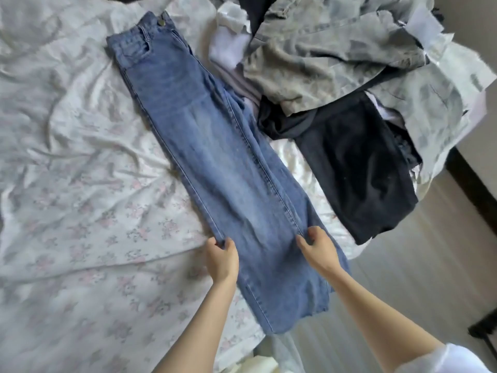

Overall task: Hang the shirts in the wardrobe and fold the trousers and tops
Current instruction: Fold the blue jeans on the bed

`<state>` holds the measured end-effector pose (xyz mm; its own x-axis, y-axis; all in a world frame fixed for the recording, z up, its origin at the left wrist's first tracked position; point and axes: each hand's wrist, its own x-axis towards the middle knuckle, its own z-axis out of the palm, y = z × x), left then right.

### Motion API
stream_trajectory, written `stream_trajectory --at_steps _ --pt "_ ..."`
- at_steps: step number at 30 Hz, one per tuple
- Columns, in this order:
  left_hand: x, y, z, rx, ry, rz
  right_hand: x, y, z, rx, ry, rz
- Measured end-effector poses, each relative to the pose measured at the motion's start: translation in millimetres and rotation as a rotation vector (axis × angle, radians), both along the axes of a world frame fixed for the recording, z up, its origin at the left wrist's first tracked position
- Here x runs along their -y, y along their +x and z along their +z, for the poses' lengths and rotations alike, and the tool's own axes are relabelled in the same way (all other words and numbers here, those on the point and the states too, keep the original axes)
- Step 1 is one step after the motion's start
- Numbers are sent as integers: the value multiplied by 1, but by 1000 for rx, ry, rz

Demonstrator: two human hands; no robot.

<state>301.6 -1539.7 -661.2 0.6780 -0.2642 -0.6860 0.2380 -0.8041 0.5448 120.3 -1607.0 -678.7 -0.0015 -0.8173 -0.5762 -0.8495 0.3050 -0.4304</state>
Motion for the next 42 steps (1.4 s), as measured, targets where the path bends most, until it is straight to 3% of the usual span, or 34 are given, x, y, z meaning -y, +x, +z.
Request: stream_trajectory --at_steps 5,8,13,15,17,20,22,24,26,29,31,34,36,42 --pt "-27 -17 -12 -187 -21 -31 -17 -37 -8 -4 220 147" --pt "-36 -26 -7 -321 -123 63 -21 -60 -3 -33 326 218" --pt "-37 -57 12 -366 -403 263 -32 -103 22 -77 -56 129" --pt "-40 -72 9 -339 -284 182 -34 -120 25 -115 -131 100" --pt "-43 -88 1 -299 -73 -49 -32 -139 20 -203 -83 112" --pt "-44 -98 -8 -174 227 -604 -27 -155 4 -430 232 240" --pt "-43 -101 -5 -33 340 -683 -31 -157 0 -536 361 251" --pt "-39 -97 3 161 311 -552 -32 -147 1 -491 251 175" --pt "-33 -88 13 334 183 -529 -28 -123 8 -340 -4 174" --pt "-13 -67 19 570 61 -855 -13 -70 22 -106 -351 483" --pt "2 -50 10 627 96 -1119 -4 -39 21 -67 -379 791" --pt "14 -16 -13 710 203 -1412 10 -13 7 -264 -247 1002" --pt "25 14 -25 771 235 -1453 21 6 1 -355 -241 1003" --pt "105 114 -38 899 191 -1259 85 118 -5 -281 -481 1127"
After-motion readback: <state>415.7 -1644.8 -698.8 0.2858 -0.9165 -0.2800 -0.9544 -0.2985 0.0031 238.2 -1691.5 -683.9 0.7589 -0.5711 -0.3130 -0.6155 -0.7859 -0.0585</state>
